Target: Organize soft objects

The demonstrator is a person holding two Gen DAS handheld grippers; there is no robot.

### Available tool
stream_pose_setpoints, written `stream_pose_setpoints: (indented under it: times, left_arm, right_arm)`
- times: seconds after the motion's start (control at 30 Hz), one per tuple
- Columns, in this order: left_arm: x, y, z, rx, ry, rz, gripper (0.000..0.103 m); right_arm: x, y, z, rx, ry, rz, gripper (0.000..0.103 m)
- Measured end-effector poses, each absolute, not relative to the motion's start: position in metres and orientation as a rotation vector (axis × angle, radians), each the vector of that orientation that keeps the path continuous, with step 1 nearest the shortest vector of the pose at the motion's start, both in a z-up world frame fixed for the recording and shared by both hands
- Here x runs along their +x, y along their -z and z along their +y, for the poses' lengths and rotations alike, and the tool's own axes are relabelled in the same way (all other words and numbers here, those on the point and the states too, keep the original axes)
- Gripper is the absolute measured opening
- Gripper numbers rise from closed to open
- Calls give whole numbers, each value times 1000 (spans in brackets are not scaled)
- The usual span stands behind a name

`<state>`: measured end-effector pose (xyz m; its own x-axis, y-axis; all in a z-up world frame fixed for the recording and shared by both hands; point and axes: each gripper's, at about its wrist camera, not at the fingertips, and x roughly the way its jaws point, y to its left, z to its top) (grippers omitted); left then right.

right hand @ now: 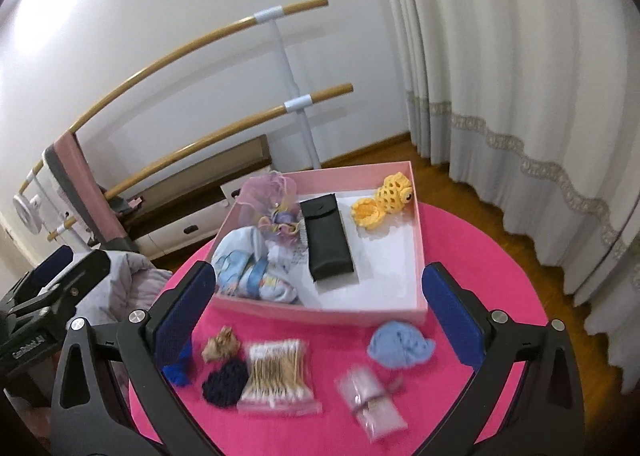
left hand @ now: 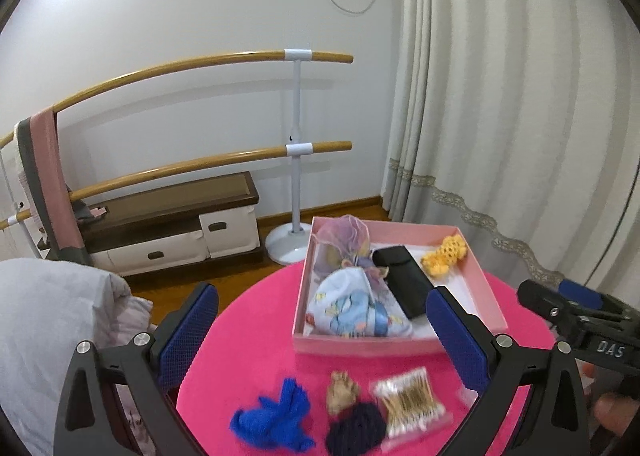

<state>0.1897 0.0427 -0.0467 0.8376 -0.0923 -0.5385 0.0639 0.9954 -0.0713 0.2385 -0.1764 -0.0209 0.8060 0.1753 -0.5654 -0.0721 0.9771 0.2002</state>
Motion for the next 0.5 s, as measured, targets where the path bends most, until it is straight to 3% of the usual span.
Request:
stream_pose_setpoints:
  times: [0.5]
  left_arm:
    - [46,31,58,-52,43,510,103]
  right_arm:
    - [117,4,-167,81,-76,450,103]
